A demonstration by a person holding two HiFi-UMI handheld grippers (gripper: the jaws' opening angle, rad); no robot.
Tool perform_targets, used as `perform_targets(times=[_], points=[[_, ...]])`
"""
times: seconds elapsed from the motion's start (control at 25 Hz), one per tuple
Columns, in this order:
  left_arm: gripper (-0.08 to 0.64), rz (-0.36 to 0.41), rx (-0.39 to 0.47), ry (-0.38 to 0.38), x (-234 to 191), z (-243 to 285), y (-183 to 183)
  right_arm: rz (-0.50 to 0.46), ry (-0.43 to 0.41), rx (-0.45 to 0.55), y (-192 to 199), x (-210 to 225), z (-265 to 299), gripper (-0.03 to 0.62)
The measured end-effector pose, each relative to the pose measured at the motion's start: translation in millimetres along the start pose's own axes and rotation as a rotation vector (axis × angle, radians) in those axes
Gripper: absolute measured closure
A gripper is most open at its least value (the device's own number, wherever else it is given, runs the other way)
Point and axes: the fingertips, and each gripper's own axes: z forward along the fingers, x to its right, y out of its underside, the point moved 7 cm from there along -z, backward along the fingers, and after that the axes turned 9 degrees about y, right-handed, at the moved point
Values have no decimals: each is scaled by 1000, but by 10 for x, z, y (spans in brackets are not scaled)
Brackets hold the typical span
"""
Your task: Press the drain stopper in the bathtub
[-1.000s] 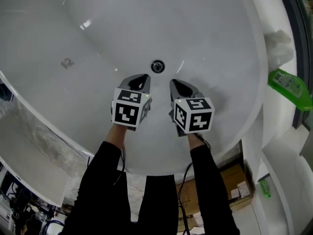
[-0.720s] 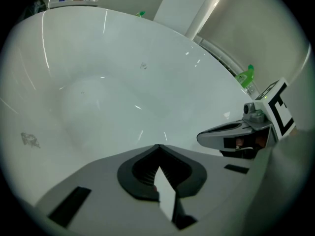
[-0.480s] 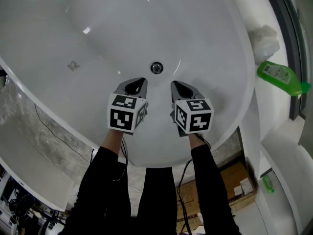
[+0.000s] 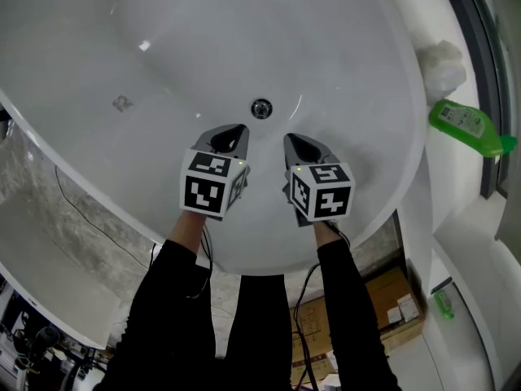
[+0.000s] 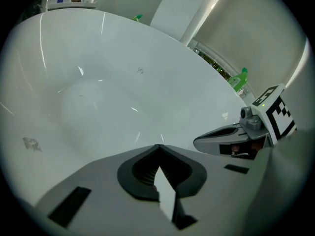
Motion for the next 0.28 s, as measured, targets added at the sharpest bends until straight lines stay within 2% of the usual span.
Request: perform_targets(times=[0.28], points=[[555, -2, -6, 4, -28, 33, -4, -11, 1, -3, -8, 13, 24, 589]])
